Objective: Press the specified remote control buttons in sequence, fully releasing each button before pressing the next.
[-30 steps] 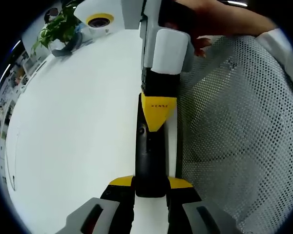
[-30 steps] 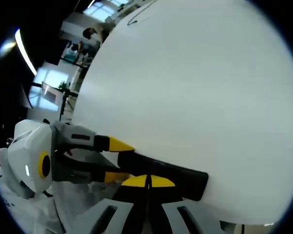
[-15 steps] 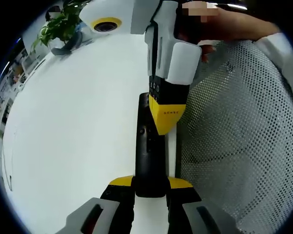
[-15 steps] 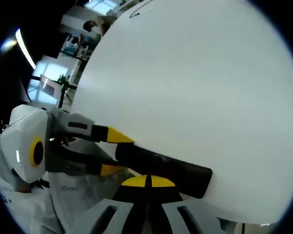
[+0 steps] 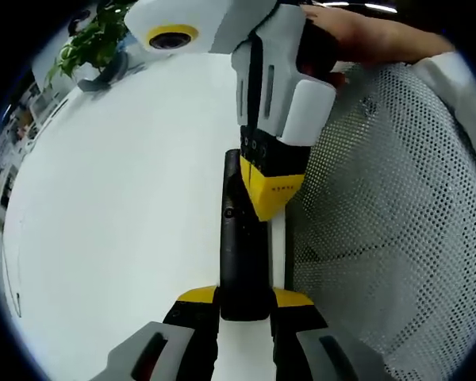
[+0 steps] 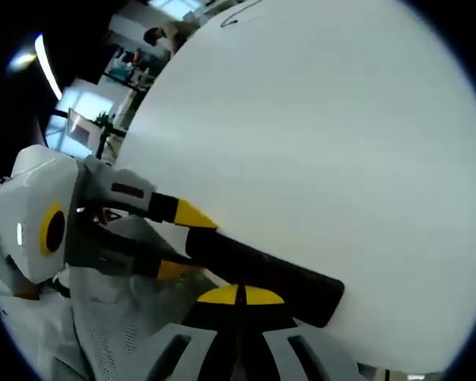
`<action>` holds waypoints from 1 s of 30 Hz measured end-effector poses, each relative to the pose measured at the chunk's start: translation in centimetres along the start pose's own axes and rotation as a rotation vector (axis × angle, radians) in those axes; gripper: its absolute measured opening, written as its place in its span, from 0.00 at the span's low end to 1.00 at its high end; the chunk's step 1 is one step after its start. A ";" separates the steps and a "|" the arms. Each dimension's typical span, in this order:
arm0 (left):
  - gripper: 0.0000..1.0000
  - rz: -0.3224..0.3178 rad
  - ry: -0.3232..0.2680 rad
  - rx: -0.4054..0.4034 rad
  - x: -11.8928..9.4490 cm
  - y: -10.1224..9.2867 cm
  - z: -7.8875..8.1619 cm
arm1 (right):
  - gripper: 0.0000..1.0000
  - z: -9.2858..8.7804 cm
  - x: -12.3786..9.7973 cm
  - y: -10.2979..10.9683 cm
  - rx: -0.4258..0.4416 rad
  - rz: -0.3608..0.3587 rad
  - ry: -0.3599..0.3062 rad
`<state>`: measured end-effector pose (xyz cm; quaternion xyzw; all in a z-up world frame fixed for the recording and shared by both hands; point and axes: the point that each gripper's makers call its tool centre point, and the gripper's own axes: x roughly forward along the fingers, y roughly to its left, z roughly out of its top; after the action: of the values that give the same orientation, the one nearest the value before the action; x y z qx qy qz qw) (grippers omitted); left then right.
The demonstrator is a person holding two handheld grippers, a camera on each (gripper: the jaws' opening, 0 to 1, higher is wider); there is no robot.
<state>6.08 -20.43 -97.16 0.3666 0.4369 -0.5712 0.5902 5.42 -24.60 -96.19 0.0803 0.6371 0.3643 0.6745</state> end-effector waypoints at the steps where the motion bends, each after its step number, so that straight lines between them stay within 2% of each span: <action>1: 0.24 0.002 0.004 0.001 0.0 0.0 0.0 | 0.00 -0.3 0.2 -0.1 0.007 0.005 0.017; 2: 0.24 0.001 0.000 -0.032 0.1 0.1 0.0 | 0.00 0.1 0.2 -0.1 0.020 0.011 -0.007; 6: 0.23 -0.012 -0.014 -0.046 0.0 0.1 0.0 | 0.00 0.0 0.1 0.0 0.013 0.011 0.010; 10: 0.24 -0.003 -0.009 -0.034 0.0 -0.1 0.0 | 0.00 -0.1 0.0 0.0 0.010 0.009 0.014; 16: 0.24 0.049 -0.006 -0.003 0.1 -0.2 -0.1 | 0.00 -0.1 -0.1 -0.1 0.086 0.040 0.022; 20: 0.24 0.057 -0.023 -0.009 0.0 -0.1 -0.1 | 0.00 1.0 -0.6 0.1 0.084 0.046 -0.039; 25: 0.24 0.053 -0.043 -0.014 0.0 -0.1 -0.1 | 0.00 1.6 -0.7 0.4 0.088 0.060 -0.078; 30: 0.23 0.033 -0.037 -0.015 0.0 -0.1 0.0 | 0.00 1.6 -0.3 0.5 0.064 0.058 -0.065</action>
<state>6.00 -20.44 -97.12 0.3589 0.4241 -0.5650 0.6100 6.69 -23.84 -95.40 0.1320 0.6233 0.3606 0.6812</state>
